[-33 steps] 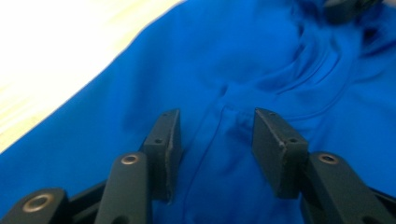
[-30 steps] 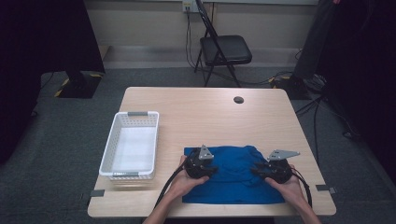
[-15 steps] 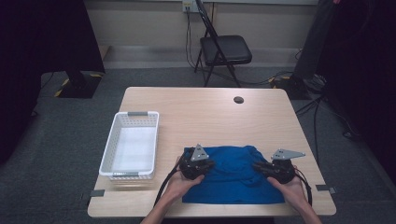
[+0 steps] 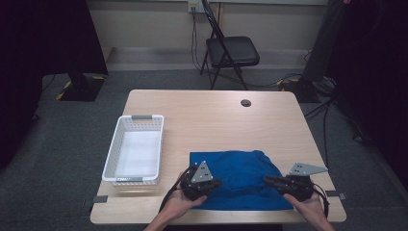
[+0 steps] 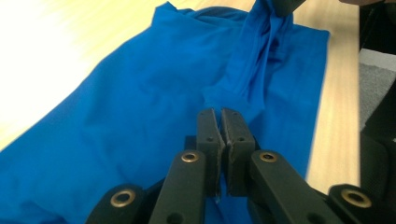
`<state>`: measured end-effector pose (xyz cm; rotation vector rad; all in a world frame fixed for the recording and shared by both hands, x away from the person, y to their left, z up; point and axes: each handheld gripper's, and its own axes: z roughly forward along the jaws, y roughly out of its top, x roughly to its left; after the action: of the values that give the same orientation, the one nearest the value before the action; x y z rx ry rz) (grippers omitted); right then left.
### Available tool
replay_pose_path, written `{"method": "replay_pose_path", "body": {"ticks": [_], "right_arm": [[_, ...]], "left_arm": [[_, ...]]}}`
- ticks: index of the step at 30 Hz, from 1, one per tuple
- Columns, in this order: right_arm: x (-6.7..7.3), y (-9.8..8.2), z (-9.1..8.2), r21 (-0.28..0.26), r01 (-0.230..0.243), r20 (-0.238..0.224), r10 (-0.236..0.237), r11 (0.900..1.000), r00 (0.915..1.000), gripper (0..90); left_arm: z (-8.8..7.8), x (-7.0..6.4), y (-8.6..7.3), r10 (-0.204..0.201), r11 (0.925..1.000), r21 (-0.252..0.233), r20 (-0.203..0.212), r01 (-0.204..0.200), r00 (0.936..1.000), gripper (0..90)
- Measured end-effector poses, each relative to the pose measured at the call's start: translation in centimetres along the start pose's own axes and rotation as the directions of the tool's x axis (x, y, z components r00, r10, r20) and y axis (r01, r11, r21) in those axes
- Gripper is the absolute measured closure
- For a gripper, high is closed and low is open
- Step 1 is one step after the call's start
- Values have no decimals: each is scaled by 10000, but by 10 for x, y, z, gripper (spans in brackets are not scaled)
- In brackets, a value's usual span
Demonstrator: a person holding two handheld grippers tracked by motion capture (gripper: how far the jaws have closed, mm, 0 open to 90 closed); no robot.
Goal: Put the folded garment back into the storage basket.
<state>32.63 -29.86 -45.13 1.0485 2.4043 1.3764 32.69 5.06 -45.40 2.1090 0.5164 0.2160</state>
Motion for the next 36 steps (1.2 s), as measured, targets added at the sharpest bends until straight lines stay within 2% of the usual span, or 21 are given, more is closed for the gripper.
{"method": "replay_pose_path", "body": {"ticks": [6, 9, 12, 13, 16, 19, 21, 23, 25, 27, 29, 30, 32, 34, 36], "right_arm": [[9, -13, -11, 82, 132, -476, -128, 9999, 9988, 726], [13, -17, -17, -112, 208, -842, -217, 9997, 9962, 703], [15, -16, -20, -242, 178, -828, -197, 9995, 9964, 705], [15, -16, -20, -301, 137, -817, -162, 9995, 9965, 707], [13, -11, -18, -366, 14, -591, -36, 9993, 9982, 710], [12, -4, -10, -305, -80, -266, 72, 9995, 9996, 696], [13, 2, -2, -258, -34, -265, 27, 9997, 9996, 668], [13, 8, 7, -167, -79, -316, 74, 9998, 9995, 628], [12, 13, 18, 6, -106, -311, 106, 9999, 9995, 579], [11, 14, 30, 197, -206, -70, 207, 9996, 9998, 546], [9, 12, 41, 495, -288, 363, 270, 9984, 9990, 514], [8, 9, 46, 626, -310, 421, 284, 9976, 9987, 503], [9, 4, 51, 900, -259, 588, 206, 9956, 9981, 455], [12, 0, 53, 1066, -94, 867, 1, 9943, 9962, 398], [14, -3, 52, 1136, -77, 910, -27, 9935, 9958, 367]], "left_arm": [[-7, -12, -11, 341, 9990, 288, 337, -351, 9988, 861], [-14, -13, -15, 217, 9996, 189, 573, -228, 9981, 836], [-23, -13, -16, 160, 9999, 4, 823, -161, 9965, 824], [-26, -13, -16, 213, 9998, -5, 722, -213, 9972, 822], [-31, -6, -15, 4, 9999, -159, 383, 2, 9993, 782], [-27, 9, -9, -494, 9985, -234, -7, 494, 9988, 704], [-17, 19, -6, -570, 9984, -4, -644, 571, 9963, 659], [-5, 30, -5, -1061, 9942, 107, -542, 1069, 9929, 645], [4, 36, -5, -1103, 9934, 209, -848, 1124, 9903, 605], [10, 41, -6, -1250, 9913, 283, -996, 1284, 9871, 574], [14, 45, -9, -1553, 9857, 491, -1044, 1611, 9823, 509], [15, 46, -11, -1588, 9844, 580, -1108, 1659, 9811, 480], [15, 47, -18, -1685, 9818, 718, -986, 1759, 9808, 468], [15, 48, -24, -1609, 9805, 959, -1096, 1715, 9809, 455], [14, 49, -28, -1620, 9809, 911, -1090, 1722, 9807, 450]]}}
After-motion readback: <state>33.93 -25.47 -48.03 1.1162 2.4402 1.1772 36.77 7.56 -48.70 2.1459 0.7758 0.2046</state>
